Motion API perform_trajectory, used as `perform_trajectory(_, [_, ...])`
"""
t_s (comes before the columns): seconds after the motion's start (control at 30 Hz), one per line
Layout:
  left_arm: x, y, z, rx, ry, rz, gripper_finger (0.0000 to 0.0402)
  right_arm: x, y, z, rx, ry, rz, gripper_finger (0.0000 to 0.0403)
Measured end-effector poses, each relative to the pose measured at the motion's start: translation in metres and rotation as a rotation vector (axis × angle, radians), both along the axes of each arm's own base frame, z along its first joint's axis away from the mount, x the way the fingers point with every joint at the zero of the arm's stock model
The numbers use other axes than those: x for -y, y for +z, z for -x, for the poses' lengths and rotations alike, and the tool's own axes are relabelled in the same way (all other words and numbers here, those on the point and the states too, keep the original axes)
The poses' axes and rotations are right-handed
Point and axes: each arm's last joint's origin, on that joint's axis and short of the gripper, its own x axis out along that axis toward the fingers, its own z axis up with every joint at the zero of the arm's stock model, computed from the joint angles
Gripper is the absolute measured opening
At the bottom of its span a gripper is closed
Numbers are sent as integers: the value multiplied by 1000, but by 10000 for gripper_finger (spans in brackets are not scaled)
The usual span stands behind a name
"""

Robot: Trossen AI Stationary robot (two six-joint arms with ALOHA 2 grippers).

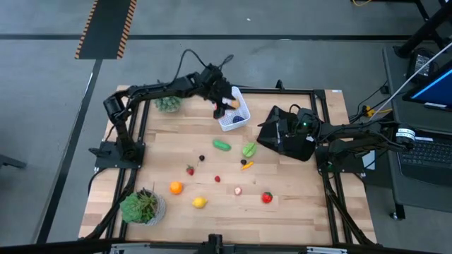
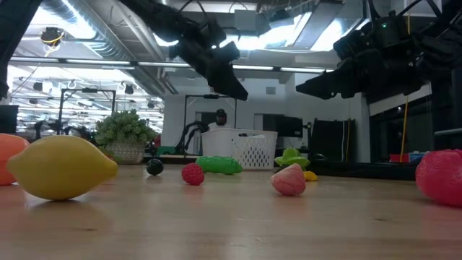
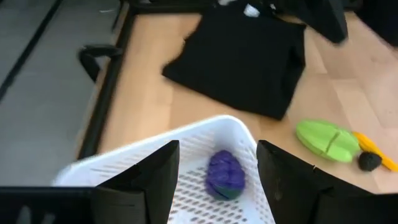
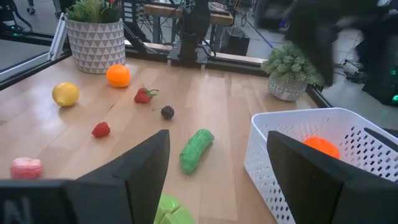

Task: Pick and placing Produce into tupperware
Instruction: Put the starfruit into the basket

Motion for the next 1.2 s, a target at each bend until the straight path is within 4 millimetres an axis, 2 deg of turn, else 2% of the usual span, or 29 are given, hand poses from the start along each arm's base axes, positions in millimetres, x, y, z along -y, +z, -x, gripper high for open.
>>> perform_trajectory(0.1, [5,-6,6,37,39,-24,206,0,0,0,-1,-1,-5,271])
perform_trajectory(0.2, [9,-2,23,93,84,-45,209,0,0,0,-5,-4,-30,271])
perform_trajectory(0.37, [30,7,62,225,118,-86,205,0,-1,0,-13,-6,-56,271])
perform_trajectory(0.57, [60,10,115,335,241,-183,204,0,-1,0,-11,-6,-56,271])
perform_trajectory(0.73, [85,0,152,420,246,-200,207,0,1,-1,-6,-1,-33,271])
perform_trajectory(0.9, [107,-19,173,497,234,-189,201,4,12,-10,-57,5,-12,271])
perform_trajectory(1.07, [125,-42,183,538,227,-172,204,7,26,-21,-193,28,-2,271])
perform_trajectory(1.2, [135,-53,183,530,182,-152,206,9,39,-27,-279,44,-1,271])
